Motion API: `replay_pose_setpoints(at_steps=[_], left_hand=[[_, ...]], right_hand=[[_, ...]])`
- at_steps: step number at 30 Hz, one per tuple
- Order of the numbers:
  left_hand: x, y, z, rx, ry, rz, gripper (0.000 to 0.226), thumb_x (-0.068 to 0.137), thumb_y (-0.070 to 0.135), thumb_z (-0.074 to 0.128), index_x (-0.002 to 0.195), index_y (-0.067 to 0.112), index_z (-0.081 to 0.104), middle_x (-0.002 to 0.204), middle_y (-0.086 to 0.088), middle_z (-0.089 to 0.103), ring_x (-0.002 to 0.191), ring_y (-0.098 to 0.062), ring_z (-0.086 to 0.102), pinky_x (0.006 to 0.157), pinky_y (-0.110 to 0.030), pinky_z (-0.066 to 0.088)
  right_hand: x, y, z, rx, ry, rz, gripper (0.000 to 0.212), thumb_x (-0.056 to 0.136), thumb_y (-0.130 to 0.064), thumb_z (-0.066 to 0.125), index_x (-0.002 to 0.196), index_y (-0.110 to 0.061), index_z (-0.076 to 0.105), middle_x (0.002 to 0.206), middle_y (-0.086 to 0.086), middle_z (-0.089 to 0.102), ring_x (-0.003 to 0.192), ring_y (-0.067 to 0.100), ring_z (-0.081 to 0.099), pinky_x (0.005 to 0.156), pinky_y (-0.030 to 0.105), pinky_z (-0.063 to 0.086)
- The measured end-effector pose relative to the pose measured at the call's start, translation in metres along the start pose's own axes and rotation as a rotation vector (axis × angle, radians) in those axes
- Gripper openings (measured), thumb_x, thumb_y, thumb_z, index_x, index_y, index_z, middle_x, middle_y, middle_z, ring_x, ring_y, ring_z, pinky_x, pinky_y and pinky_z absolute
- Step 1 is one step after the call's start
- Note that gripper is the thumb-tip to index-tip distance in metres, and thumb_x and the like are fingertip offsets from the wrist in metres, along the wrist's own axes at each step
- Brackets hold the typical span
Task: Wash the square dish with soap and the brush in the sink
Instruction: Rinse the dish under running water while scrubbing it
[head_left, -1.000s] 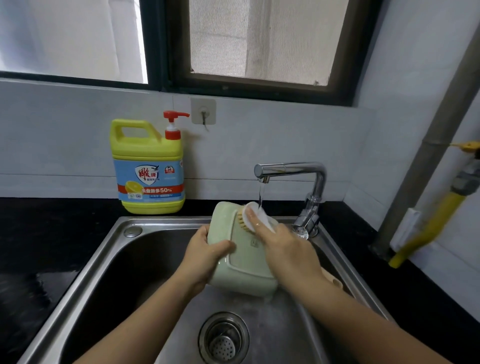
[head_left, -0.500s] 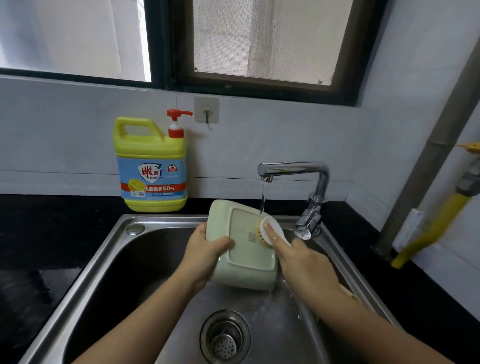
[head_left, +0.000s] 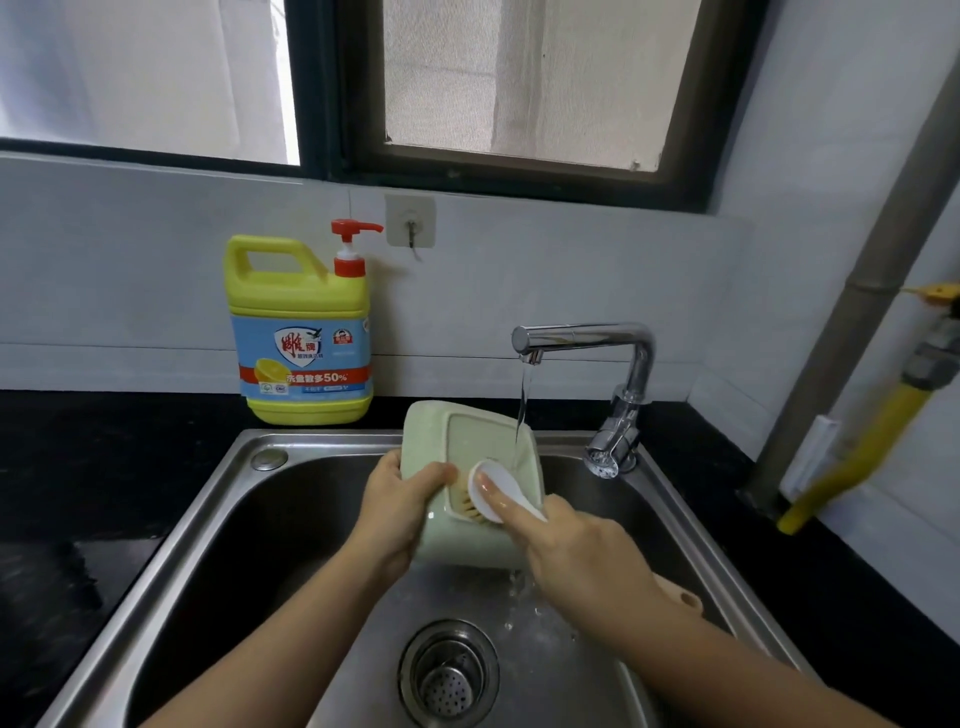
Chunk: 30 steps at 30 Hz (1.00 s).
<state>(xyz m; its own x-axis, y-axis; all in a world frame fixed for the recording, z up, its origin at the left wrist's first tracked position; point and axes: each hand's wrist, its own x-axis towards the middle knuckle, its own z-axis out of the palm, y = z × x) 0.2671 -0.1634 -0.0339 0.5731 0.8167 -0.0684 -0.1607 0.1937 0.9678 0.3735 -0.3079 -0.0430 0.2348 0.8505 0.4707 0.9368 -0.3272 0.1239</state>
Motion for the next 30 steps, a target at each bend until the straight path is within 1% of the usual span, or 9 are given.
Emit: replay_pose_setpoints(at_steps=[2, 5, 9, 11, 16, 20, 22, 26, 30], left_hand=[[0.001, 0.001, -0.003, -0.014, 0.000, -0.003, 0.028, 0.083, 0.006, 0.063, 0.105, 0.017, 0.049, 0.098, -0.011, 0.063, 0.084, -0.025, 0.065, 0.060, -0.032, 0.051], [0.002, 0.001, -0.003, -0.010, -0.010, 0.004, 0.029, 0.083, 0.004, 0.063, 0.103, 0.018, 0.048, 0.098, -0.010, 0.063, 0.085, -0.025, 0.064, 0.060, -0.033, 0.052], [-0.001, -0.001, 0.002, 0.030, -0.063, 0.008, 0.031, 0.082, 0.000, 0.062, 0.104, 0.017, 0.049, 0.097, -0.009, 0.063, 0.080, -0.021, 0.065, 0.054, -0.027, 0.051], [-0.003, -0.002, 0.004, 0.041, -0.095, 0.010, 0.033, 0.082, -0.002, 0.061, 0.107, 0.017, 0.049, 0.098, -0.009, 0.064, 0.080, -0.021, 0.065, 0.054, -0.026, 0.052], [-0.002, -0.003, 0.005, 0.080, -0.117, 0.017, 0.038, 0.080, -0.002, 0.063, 0.112, 0.014, 0.048, 0.101, -0.011, 0.063, 0.084, -0.023, 0.064, 0.061, -0.029, 0.051], [-0.003, -0.007, 0.006, 0.120, -0.144, 0.005, 0.045, 0.066, 0.011, 0.071, 0.105, 0.017, 0.051, 0.103, -0.015, 0.064, 0.089, -0.028, 0.066, 0.069, -0.036, 0.055], [-0.002, -0.007, 0.007, 0.129, -0.143, 0.024, 0.037, 0.073, 0.004, 0.071, 0.101, 0.018, 0.051, 0.102, -0.014, 0.065, 0.089, -0.028, 0.066, 0.073, -0.038, 0.056], [0.000, -0.008, 0.008, 0.267, -0.162, 0.083, 0.039, 0.076, -0.001, 0.069, 0.106, 0.017, 0.052, 0.101, -0.008, 0.065, 0.092, -0.024, 0.066, 0.077, -0.037, 0.057], [0.000, -0.014, 0.012, 0.494, -0.231, 0.158, 0.041, 0.075, 0.004, 0.070, 0.108, 0.018, 0.052, 0.101, 0.000, 0.062, 0.090, -0.013, 0.062, 0.069, -0.021, 0.053]], right_hand=[[-0.002, 0.015, 0.003, -0.018, -0.028, 0.031, 0.099, 0.051, -0.027, 0.088, 0.136, -0.038, 0.038, 0.061, -0.004, 0.024, 0.036, 0.013, 0.024, 0.036, 0.025, 0.017], [-0.002, 0.030, 0.009, -0.027, -0.087, 0.123, 0.103, 0.054, -0.021, 0.087, 0.139, -0.038, 0.032, 0.058, -0.001, 0.028, 0.032, 0.018, 0.035, 0.035, 0.026, 0.019], [0.014, 0.036, 0.003, 0.049, -0.147, 0.187, 0.082, 0.096, -0.025, 0.046, 0.141, -0.052, -0.018, 0.087, 0.006, 0.043, 0.075, 0.028, 0.058, 0.063, 0.036, 0.045], [0.022, 0.038, 0.001, 0.124, -0.133, 0.249, 0.073, 0.100, -0.028, 0.037, 0.139, -0.053, -0.019, 0.101, 0.009, 0.049, 0.087, 0.031, 0.058, 0.075, 0.039, 0.049], [0.037, 0.029, 0.002, 0.126, -0.176, 0.220, 0.070, 0.100, -0.031, 0.035, 0.139, -0.055, -0.019, 0.102, 0.009, 0.053, 0.088, 0.030, 0.058, 0.075, 0.040, 0.048], [0.040, 0.016, -0.004, 0.219, -0.164, 0.116, 0.059, 0.101, -0.037, 0.030, 0.139, -0.057, -0.010, 0.125, 0.009, 0.052, 0.097, 0.031, 0.059, 0.080, 0.039, 0.047], [0.037, 0.016, -0.004, 0.196, -0.079, 0.070, 0.060, 0.100, -0.037, 0.037, 0.139, -0.057, -0.003, 0.117, 0.008, 0.057, 0.086, 0.030, 0.063, 0.070, 0.038, 0.049], [0.026, 0.020, -0.007, 0.015, 0.102, -0.040, 0.057, 0.086, -0.041, 0.048, 0.140, -0.044, 0.030, 0.058, 0.000, 0.046, 0.034, 0.020, 0.046, 0.032, 0.026, 0.034], [0.016, 0.024, -0.007, -0.018, 0.107, -0.162, 0.053, 0.085, -0.038, 0.041, 0.137, -0.044, 0.031, 0.061, -0.003, 0.027, 0.033, 0.015, 0.031, 0.030, 0.023, 0.027]])
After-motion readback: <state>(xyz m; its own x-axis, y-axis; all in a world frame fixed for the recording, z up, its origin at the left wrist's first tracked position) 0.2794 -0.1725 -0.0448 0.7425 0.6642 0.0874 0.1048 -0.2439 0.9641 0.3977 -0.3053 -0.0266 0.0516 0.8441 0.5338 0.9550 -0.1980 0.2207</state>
